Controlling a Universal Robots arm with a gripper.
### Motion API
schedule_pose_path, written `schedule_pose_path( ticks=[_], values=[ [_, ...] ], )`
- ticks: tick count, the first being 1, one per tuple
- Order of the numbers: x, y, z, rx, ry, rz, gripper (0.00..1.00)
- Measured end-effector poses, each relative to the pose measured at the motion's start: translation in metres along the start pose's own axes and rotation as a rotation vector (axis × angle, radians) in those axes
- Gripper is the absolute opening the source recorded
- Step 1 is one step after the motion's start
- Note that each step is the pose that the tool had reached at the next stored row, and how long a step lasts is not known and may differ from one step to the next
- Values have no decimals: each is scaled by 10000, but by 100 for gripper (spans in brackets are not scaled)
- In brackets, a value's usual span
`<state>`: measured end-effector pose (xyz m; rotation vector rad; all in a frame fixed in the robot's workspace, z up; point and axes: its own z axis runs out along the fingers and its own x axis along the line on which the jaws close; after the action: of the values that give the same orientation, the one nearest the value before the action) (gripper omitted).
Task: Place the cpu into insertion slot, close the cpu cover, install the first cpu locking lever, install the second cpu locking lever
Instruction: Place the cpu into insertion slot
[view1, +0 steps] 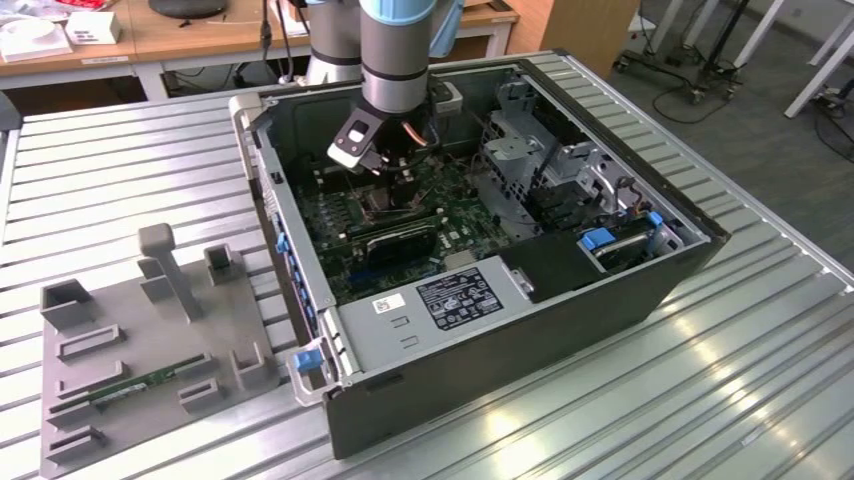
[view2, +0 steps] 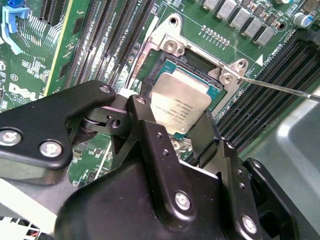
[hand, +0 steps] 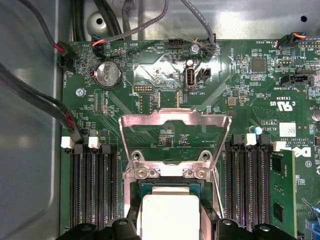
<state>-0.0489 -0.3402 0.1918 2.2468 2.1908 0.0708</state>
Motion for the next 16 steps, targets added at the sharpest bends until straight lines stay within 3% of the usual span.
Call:
schedule_pose_path(
  ticks=[16],
  values=[
    [-2, -1, -2, 7, -4, 1, 55]
  ],
)
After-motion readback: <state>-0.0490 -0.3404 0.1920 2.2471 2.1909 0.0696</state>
